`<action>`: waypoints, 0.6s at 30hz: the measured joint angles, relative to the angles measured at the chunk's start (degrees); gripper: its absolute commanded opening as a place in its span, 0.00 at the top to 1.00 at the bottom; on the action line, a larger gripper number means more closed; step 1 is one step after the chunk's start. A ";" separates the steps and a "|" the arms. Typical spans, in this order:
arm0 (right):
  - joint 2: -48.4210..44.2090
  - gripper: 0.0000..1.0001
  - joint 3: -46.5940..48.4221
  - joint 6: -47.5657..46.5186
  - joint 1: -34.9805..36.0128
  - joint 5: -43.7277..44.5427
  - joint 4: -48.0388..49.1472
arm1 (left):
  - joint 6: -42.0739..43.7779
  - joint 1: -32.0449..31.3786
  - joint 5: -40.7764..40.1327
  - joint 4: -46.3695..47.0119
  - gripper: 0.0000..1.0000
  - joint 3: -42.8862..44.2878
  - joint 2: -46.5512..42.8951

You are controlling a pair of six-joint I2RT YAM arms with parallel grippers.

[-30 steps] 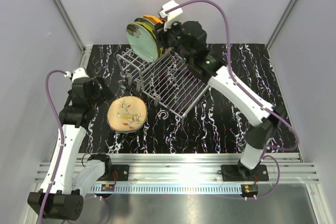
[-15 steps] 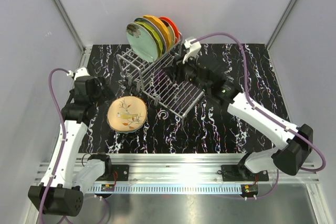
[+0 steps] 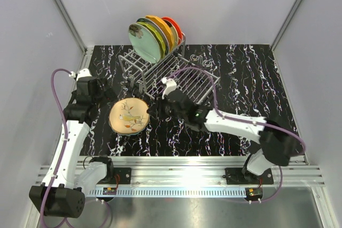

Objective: Load the plates into the dish rack
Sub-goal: Grab a plate with the right arm

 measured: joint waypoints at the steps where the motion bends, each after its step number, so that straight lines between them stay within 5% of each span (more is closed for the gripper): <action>1: 2.12 0.67 -0.13 1.25 0.20 0.00 0.79 | 0.00 0.00 0.02 -0.02 0.01 0.00 0.00; 18: 21.38 0.63 4.22 15.04 0.20 2.45 2.84 | -0.02 0.09 2.05 0.31 0.01 -0.13 -0.76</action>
